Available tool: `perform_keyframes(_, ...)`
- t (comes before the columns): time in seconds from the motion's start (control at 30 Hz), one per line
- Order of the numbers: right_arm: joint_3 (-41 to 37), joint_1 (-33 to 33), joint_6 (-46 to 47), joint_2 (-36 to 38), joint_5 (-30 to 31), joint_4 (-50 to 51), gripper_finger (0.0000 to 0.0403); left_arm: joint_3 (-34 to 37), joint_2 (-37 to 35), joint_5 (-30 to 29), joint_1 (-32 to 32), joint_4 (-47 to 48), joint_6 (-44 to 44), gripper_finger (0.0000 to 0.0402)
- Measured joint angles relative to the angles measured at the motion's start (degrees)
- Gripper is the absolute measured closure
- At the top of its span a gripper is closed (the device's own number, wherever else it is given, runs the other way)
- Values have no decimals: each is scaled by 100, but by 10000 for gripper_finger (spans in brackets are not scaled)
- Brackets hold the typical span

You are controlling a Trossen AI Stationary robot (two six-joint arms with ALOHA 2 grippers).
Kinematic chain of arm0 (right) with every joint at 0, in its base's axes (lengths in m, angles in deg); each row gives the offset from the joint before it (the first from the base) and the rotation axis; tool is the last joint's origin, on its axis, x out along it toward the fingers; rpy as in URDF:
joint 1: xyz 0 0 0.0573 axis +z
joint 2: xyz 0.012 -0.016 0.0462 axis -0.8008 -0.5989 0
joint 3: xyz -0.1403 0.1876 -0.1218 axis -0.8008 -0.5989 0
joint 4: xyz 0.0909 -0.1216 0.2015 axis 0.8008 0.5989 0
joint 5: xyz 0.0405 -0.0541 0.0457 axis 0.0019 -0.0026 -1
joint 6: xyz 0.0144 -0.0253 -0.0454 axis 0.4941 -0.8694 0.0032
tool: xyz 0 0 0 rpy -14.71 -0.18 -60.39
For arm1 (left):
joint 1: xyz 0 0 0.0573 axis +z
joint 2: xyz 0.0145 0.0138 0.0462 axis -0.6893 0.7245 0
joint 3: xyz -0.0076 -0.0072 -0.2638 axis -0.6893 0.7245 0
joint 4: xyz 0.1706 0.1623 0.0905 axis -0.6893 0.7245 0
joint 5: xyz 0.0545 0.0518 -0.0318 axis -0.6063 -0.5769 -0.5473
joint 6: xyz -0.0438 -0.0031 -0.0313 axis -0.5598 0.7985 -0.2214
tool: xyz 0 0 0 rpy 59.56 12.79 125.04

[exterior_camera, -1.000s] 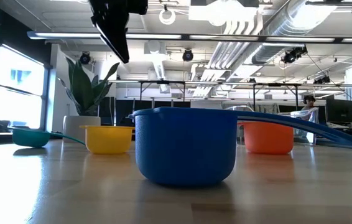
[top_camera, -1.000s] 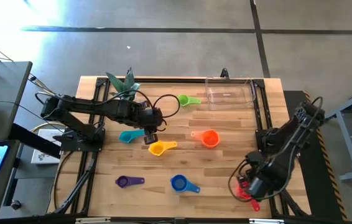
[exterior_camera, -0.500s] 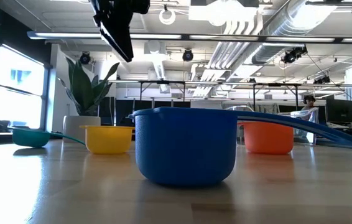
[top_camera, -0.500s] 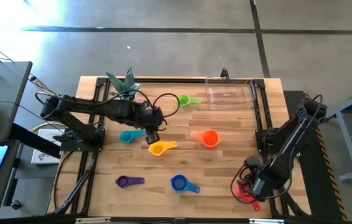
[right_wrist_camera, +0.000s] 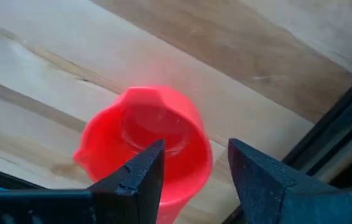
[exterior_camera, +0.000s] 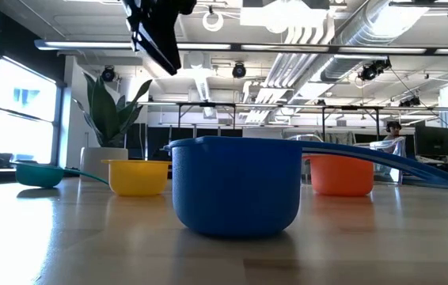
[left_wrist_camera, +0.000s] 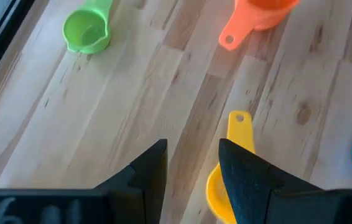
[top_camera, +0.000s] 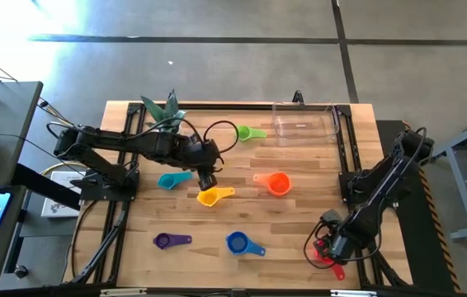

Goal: Nest measuring cups in basket
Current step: Stack the red measuring cup on top of the orange measuring cup

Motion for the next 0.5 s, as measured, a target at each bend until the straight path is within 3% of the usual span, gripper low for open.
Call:
perform_keyframes(0.33,-421,9,1,-2,-161,-567,237,0,0,9,0,-388,-47,268)
perform_keyframes(0.5,-653,9,5,-2,-430,-945,282,0,0,9,27,-562,-51,268)
